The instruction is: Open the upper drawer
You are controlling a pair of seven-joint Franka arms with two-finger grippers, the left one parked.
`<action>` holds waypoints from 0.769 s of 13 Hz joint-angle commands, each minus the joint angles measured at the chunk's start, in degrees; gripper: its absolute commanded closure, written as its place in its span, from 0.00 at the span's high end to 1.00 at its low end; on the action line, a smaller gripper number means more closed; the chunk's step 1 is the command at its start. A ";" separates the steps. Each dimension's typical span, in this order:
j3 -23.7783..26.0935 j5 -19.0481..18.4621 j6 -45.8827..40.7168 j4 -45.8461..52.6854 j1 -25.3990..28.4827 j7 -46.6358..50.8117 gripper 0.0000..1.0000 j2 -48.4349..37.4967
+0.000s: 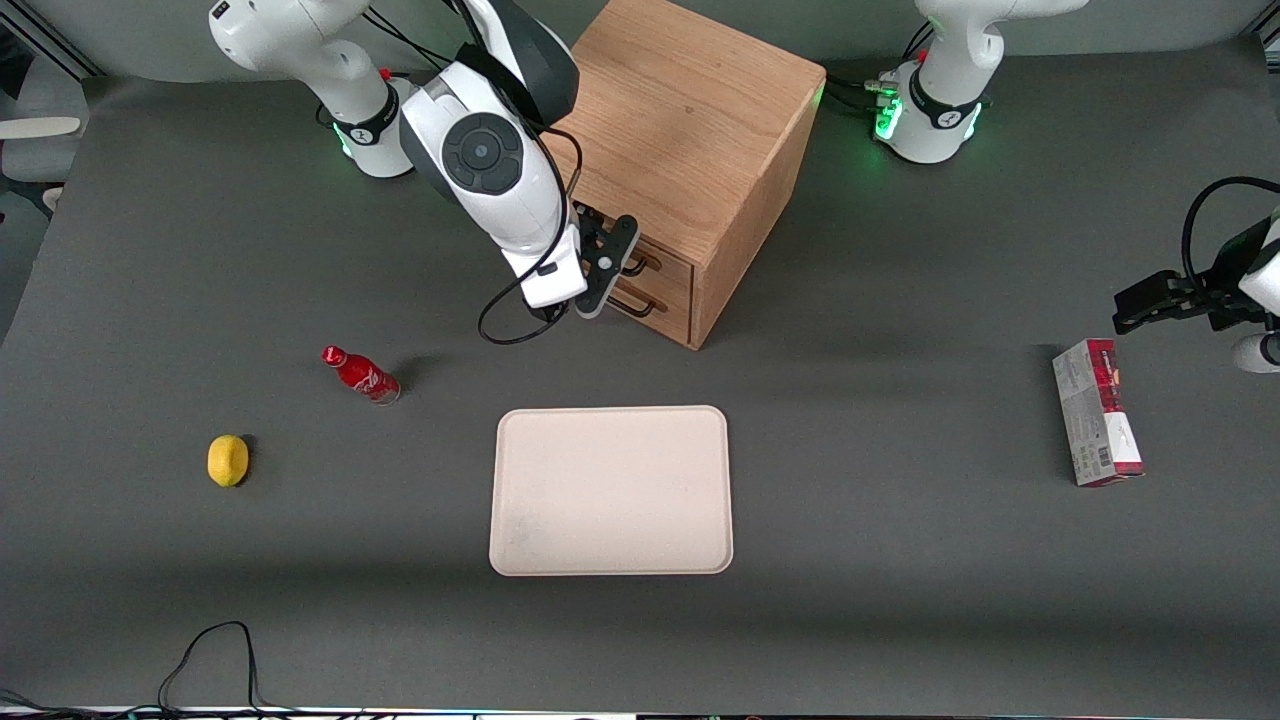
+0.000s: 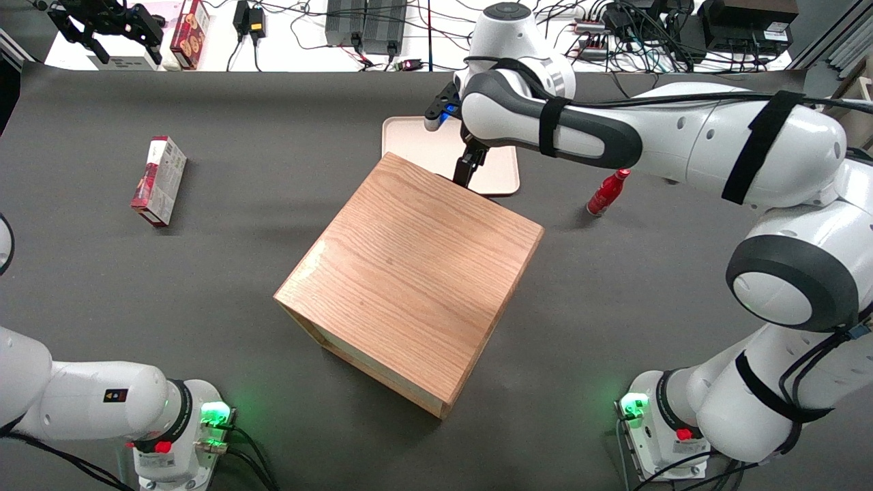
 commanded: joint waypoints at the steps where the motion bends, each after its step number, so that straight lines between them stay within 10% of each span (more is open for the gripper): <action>1: -0.63 0.61 2.19 -0.33 -0.10 -1.81 1.00 1.57; 10: -1.77 0.44 2.81 0.11 -1.59 -1.90 1.00 2.18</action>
